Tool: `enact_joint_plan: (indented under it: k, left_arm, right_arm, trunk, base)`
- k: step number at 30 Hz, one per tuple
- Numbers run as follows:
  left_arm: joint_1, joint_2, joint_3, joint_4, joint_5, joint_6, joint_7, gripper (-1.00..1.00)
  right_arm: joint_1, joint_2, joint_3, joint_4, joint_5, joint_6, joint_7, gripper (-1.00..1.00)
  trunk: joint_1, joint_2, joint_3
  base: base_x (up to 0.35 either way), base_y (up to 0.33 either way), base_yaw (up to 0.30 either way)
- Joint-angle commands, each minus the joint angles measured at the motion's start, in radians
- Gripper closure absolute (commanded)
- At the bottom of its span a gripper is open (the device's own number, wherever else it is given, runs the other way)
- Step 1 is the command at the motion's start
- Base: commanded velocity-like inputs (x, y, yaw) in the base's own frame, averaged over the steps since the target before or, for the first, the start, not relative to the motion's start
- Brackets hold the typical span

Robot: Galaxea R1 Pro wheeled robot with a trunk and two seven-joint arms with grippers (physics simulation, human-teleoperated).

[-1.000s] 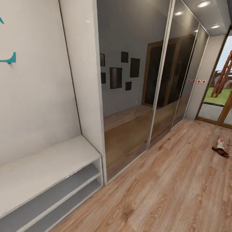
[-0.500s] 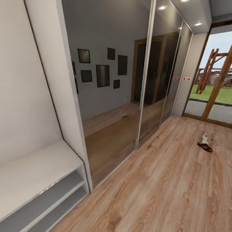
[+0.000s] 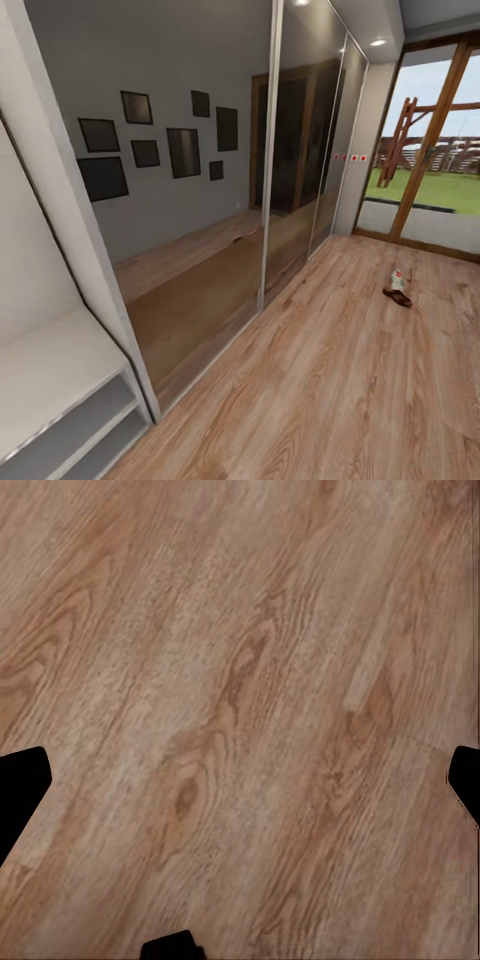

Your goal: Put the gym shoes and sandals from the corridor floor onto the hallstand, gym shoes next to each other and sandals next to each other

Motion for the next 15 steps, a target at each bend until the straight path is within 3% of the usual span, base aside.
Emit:
enact_joint_plan:
  k: [1, 15]
  left_arm:
    - [-0.001, 0.0, 0.002, 0.0, 0.002, -0.003, -0.001, -1.0]
    - [-0.001, 0.0, 0.002, 0.0, 0.003, -0.003, -0.001, -1.0]
  right_arm:
    - [-0.001, 0.0, 0.0, 0.001, -0.008, -0.004, 0.0, -1.0]
    - [-0.001, 0.0, -0.002, 0.001, -0.01, -0.004, 0.0, -1.0]
  trunk:
    - [0.0, 0.0, -0.002]
    - [0.0, 0.0, -0.02]
  base:
    - [0.303, -0.078, -0.192]
    - [0.315, -0.014, -0.195]
